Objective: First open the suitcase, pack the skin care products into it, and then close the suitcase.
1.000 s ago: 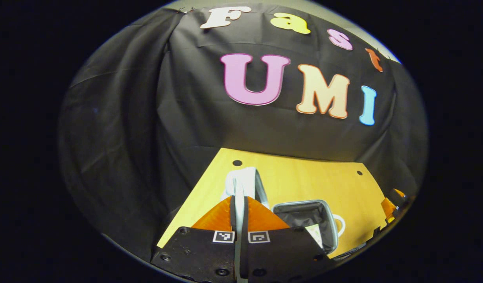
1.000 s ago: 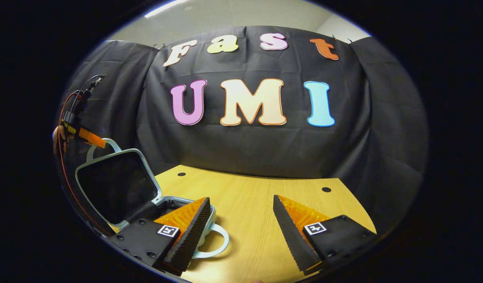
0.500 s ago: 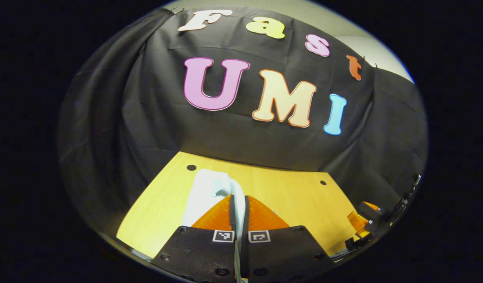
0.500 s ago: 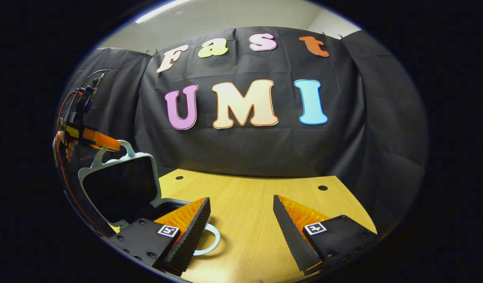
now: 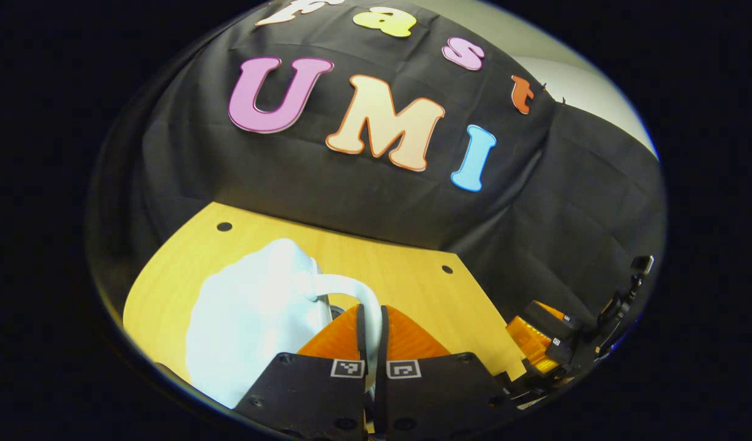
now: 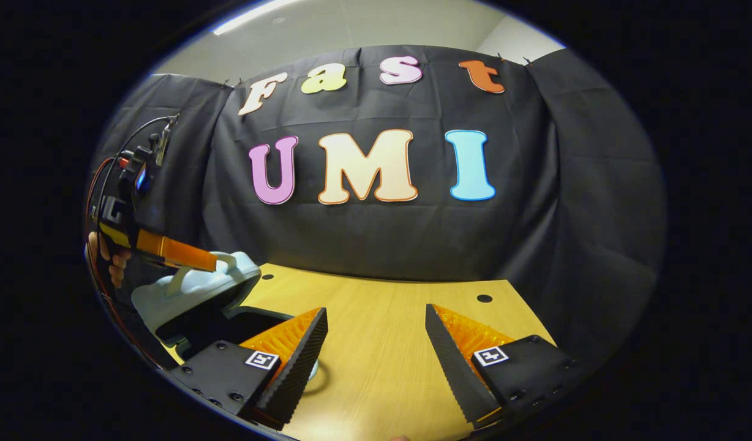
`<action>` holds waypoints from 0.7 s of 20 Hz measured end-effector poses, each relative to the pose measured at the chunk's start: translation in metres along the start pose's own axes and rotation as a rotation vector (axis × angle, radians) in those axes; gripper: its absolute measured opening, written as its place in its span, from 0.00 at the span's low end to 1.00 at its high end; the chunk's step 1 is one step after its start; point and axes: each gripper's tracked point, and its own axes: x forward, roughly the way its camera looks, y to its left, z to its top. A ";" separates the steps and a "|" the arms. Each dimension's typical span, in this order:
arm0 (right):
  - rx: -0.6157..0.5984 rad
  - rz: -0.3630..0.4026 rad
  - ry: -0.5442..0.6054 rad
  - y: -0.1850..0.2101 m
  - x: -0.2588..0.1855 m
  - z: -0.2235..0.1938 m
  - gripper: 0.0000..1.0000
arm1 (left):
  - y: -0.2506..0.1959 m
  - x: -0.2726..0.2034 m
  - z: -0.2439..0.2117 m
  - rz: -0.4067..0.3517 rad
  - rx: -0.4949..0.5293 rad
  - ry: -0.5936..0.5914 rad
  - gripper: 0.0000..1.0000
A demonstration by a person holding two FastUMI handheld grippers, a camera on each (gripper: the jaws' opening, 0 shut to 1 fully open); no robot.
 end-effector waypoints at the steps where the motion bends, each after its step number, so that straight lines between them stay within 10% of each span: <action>1: 0.006 -0.002 -0.003 -0.003 -0.001 0.003 0.99 | -0.005 0.005 -0.008 0.003 0.013 0.007 0.00; 10: 0.014 0.054 -0.056 -0.029 -0.007 0.033 0.99 | -0.041 0.046 -0.071 0.065 0.075 0.058 0.12; 14: 0.023 0.088 -0.121 -0.040 -0.009 0.069 0.99 | -0.063 0.046 -0.043 0.141 0.099 -0.101 0.69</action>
